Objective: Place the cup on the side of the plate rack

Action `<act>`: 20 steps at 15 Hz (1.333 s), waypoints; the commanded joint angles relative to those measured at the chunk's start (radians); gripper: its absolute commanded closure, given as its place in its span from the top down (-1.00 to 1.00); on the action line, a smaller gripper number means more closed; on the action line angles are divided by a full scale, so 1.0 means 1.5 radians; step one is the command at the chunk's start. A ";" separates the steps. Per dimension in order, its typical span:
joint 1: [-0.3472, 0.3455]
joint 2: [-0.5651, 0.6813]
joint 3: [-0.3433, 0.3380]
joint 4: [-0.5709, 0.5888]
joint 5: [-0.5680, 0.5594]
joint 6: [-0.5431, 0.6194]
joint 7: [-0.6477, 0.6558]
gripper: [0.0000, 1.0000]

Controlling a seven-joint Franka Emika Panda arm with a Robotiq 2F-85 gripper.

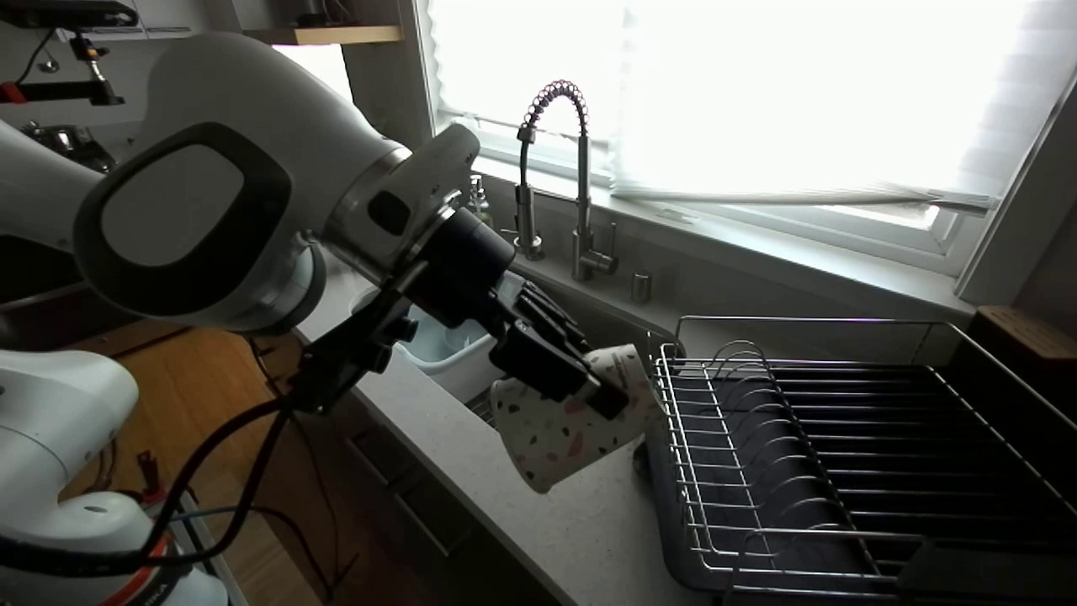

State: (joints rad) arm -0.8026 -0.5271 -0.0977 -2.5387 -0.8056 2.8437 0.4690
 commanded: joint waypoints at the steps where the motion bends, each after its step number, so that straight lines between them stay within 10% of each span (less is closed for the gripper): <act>1: -0.054 0.024 0.021 0.010 -0.066 0.069 0.046 -0.49; 7: -0.206 0.071 0.073 0.035 -0.182 0.258 0.156 -0.49; 20: -0.446 0.179 0.289 0.101 -0.073 0.423 0.146 -0.49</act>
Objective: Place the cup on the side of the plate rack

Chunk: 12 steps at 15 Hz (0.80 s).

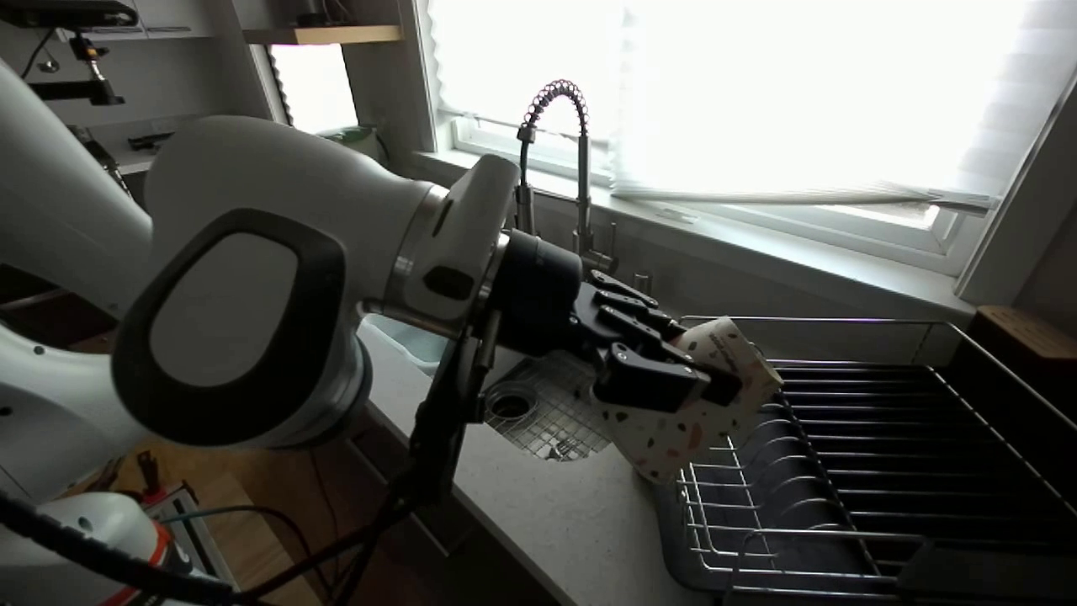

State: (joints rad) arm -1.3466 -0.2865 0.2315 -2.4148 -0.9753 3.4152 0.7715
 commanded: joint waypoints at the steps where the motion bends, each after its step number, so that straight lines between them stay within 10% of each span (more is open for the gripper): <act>1: -0.120 0.016 0.100 0.014 0.065 0.058 -0.092 -0.49; 8: -0.242 0.045 0.246 -0.050 0.214 0.075 -0.200 -0.49; 9: -0.084 0.039 0.109 -0.053 0.286 0.045 -0.291 -0.49; 10: -0.065 0.044 0.098 -0.060 0.313 0.046 -0.314 0.01; 11: -0.153 0.036 0.167 -0.047 0.244 0.060 -0.241 0.01; 12: -0.121 0.037 0.140 -0.048 0.260 0.058 -0.262 0.01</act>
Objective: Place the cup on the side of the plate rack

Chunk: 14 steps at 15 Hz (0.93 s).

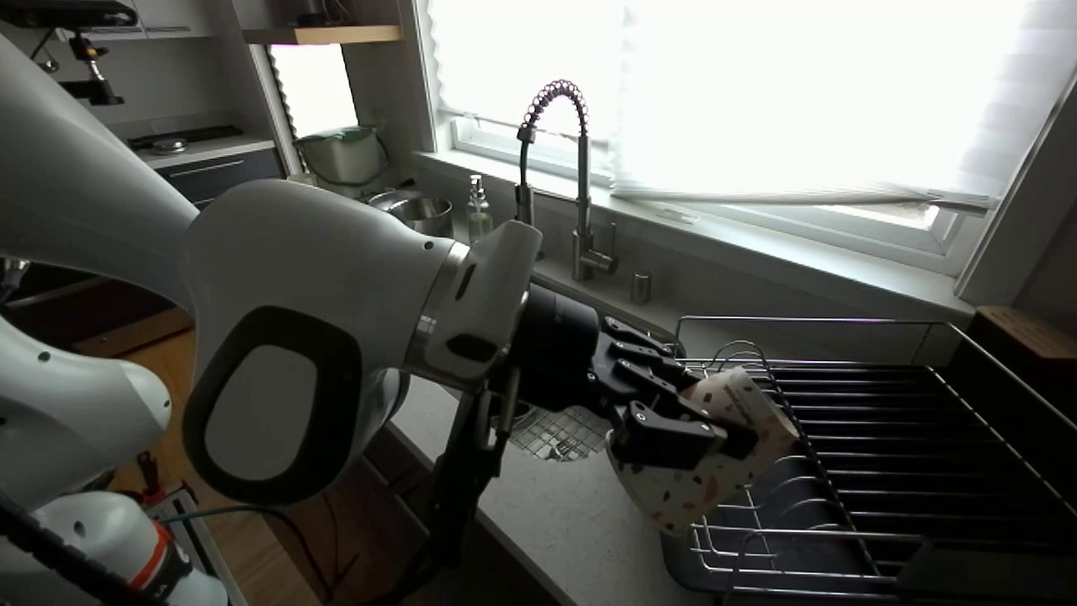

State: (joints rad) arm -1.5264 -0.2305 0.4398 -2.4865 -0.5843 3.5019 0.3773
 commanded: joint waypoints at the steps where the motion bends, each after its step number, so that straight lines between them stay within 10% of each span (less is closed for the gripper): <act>1: 0.015 0.000 -0.013 0.000 0.005 -0.001 -0.007 0.01; 3: 0.023 0.000 -0.020 0.000 0.006 -0.002 -0.007 0.01; 4: 0.024 0.000 -0.021 0.000 0.006 -0.002 -0.007 -0.49; 13: 0.002 0.081 0.035 0.008 0.084 0.069 -0.027 -0.49; 14: 0.146 0.099 -0.087 0.002 0.155 0.071 -0.105 -0.49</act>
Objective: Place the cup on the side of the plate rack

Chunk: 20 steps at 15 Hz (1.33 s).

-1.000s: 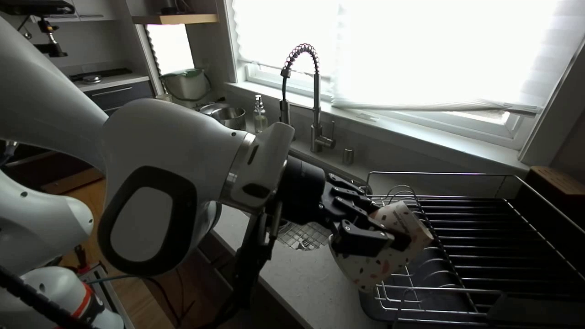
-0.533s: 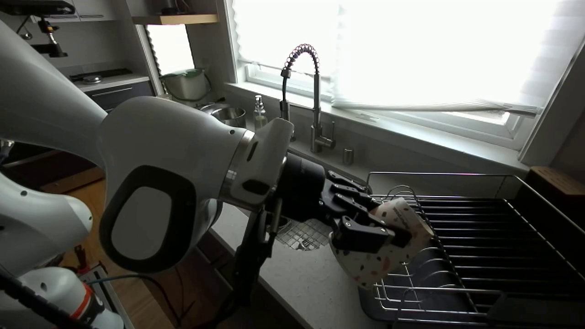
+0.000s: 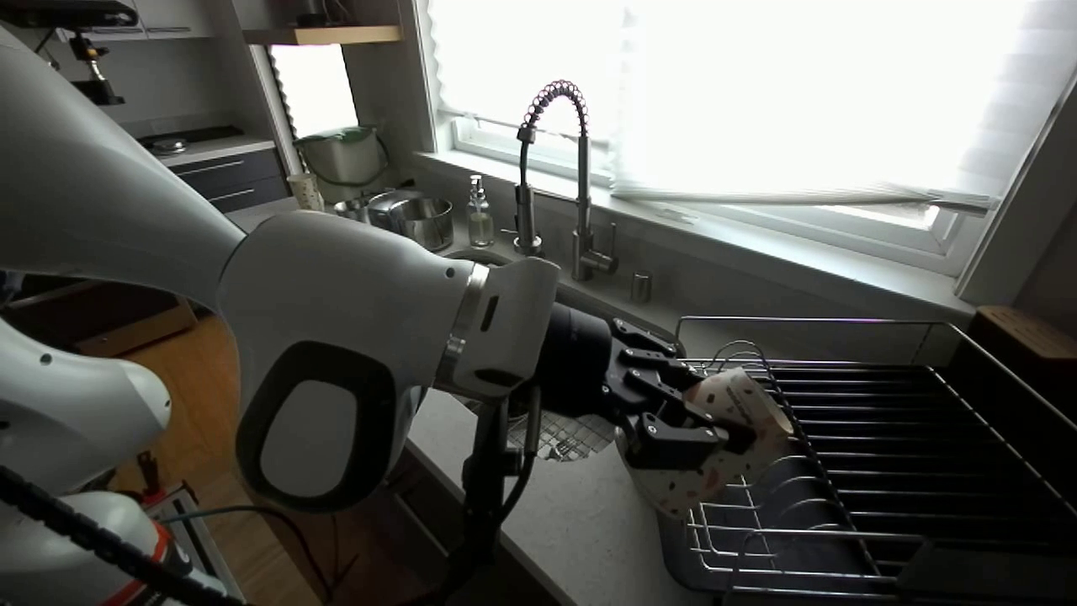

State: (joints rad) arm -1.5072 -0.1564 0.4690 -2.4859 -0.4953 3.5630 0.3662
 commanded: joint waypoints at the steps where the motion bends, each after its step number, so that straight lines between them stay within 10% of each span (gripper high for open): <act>1: 0.156 0.059 -0.128 0.005 0.108 0.041 -0.109 -0.49; 4: 0.278 0.095 -0.235 0.012 0.161 0.076 -0.161 -0.49; 5: 0.210 0.105 -0.170 0.012 0.144 0.092 -0.139 -0.49; 20: 0.218 0.135 -0.190 0.011 0.067 0.138 -0.170 -0.49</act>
State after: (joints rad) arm -1.1691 0.0426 0.1922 -2.4681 -0.3360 3.7629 0.1243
